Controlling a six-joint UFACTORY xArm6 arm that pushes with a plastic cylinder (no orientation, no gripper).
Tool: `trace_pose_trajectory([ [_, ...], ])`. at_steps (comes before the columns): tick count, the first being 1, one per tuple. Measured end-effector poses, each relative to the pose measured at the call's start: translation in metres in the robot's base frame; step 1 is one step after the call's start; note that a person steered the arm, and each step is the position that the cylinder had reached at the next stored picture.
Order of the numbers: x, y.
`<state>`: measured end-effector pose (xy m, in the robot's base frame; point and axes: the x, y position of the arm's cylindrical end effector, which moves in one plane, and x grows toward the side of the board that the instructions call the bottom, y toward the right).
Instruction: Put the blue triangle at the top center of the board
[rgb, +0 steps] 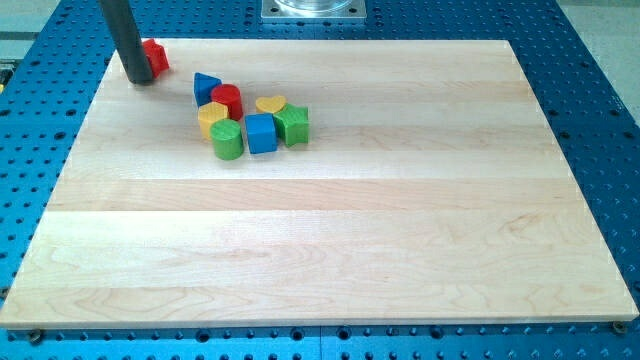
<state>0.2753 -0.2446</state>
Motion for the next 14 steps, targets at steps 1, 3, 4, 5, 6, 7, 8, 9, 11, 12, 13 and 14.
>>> trace_pose_trajectory([
  [1, 0.000, 0.000],
  [3, 0.018, 0.033],
  [4, 0.039, 0.043],
  [5, 0.044, 0.065],
  [6, 0.044, 0.107],
  [7, 0.044, 0.156],
  [8, 0.044, 0.188],
  [9, 0.044, 0.162],
  [11, 0.017, 0.194],
  [12, -0.014, 0.220],
  [13, -0.019, 0.240],
  [14, -0.028, 0.277],
])
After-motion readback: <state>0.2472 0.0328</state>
